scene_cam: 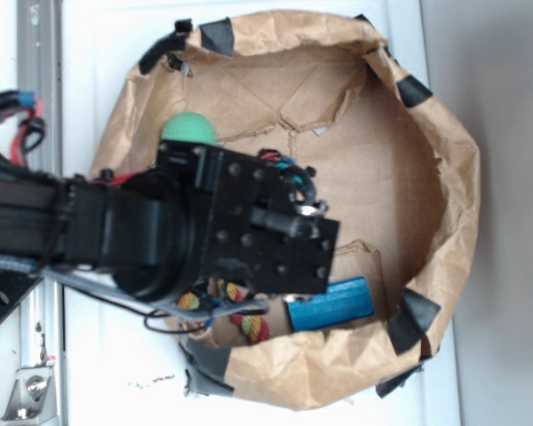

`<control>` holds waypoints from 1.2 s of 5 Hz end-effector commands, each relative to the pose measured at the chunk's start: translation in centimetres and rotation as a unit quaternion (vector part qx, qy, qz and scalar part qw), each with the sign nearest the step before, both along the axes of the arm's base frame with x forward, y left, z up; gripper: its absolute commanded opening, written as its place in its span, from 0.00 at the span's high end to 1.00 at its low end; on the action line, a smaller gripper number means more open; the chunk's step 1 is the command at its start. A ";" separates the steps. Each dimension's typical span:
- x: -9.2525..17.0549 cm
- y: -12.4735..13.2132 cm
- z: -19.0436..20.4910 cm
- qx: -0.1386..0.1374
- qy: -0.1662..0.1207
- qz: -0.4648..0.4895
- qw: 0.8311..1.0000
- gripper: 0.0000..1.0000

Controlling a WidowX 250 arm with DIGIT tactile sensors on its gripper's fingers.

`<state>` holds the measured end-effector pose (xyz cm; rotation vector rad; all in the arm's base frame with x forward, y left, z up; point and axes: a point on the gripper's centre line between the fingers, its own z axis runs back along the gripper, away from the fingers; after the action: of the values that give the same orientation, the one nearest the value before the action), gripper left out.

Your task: Grab the silver keys.

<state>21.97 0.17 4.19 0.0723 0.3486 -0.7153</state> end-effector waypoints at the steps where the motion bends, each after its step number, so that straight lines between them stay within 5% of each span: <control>1: 1.7 0.2 0.6 -0.003 -0.006 0.035 0.999 0.00; 4: 3.3 0.7 0.5 0.002 -0.017 0.079 0.997 0.00; 6: 3.8 0.6 0.8 -0.042 -0.022 0.121 0.992 0.00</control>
<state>24.91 0.48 3.81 -0.0527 0.3380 -0.4880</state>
